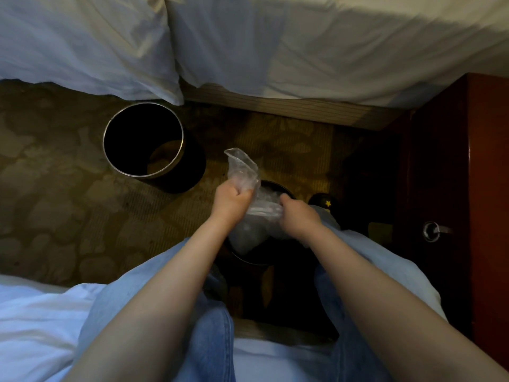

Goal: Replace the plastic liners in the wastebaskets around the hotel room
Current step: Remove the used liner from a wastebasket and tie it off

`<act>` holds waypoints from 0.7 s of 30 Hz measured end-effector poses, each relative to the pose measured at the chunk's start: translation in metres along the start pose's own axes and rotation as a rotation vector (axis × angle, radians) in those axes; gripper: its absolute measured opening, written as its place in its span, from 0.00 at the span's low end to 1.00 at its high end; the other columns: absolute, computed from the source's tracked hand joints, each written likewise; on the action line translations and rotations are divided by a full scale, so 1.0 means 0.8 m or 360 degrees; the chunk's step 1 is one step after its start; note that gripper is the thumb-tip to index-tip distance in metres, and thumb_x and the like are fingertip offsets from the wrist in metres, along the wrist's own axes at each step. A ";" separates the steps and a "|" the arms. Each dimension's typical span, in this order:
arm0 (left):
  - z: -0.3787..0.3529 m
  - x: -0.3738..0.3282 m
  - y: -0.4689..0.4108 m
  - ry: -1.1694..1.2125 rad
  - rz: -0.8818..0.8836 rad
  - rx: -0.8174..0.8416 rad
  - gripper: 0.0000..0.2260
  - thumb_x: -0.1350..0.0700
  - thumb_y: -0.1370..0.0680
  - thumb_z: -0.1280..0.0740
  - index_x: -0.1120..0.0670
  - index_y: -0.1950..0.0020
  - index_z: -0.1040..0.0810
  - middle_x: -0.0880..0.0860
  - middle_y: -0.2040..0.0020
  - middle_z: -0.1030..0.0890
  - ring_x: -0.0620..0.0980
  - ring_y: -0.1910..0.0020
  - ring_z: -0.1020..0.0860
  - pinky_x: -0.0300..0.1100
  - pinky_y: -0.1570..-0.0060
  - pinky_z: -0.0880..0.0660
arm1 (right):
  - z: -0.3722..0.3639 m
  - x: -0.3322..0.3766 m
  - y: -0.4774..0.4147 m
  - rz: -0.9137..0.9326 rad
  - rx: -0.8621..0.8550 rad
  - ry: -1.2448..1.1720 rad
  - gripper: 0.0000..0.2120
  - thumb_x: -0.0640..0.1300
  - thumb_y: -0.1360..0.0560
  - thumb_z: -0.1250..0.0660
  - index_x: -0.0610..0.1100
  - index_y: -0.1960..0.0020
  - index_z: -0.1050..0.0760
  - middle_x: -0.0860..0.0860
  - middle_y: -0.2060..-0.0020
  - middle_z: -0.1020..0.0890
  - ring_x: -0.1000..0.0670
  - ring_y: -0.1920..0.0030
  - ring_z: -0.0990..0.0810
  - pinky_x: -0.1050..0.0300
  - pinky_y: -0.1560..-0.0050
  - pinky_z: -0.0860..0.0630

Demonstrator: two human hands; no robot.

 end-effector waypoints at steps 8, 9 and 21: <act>0.024 0.034 -0.003 -0.0428 0.0072 0.0060 0.21 0.51 0.22 0.36 0.57 0.32 0.34 0.52 0.43 0.25 0.50 0.44 0.26 0.41 0.49 0.30 | 0.035 -0.020 0.008 -0.0050 -0.0409 -0.0695 0.04 0.43 0.26 0.32 0.49 0.59 0.25 0.51 0.60 0.20 0.48 0.55 0.21 0.47 0.54 0.21; 0.023 0.040 -0.004 -0.0492 0.0105 0.0073 0.21 0.51 0.21 0.36 0.57 0.32 0.34 0.54 0.42 0.25 0.52 0.43 0.25 0.43 0.48 0.29 | 0.038 -0.018 0.009 -0.0039 -0.0410 -0.0932 0.05 0.42 0.27 0.31 0.49 0.60 0.24 0.50 0.59 0.19 0.48 0.55 0.20 0.45 0.51 0.21; -0.004 0.051 -0.002 -0.0647 0.0169 0.0289 0.17 0.51 0.20 0.39 0.57 0.33 0.32 0.55 0.44 0.23 0.53 0.45 0.24 0.49 0.44 0.26 | 0.037 0.018 0.008 -0.0011 -0.0084 -0.1707 0.08 0.36 0.24 0.37 0.45 0.61 0.31 0.51 0.69 0.28 0.50 0.64 0.28 0.57 0.61 0.29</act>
Point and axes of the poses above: each hand's wrist, its own y-axis away from the middle knuckle, its own z-axis out of the back of the hand, x = y × z, the point moved 2 cm from there along -y, towards the middle knuckle
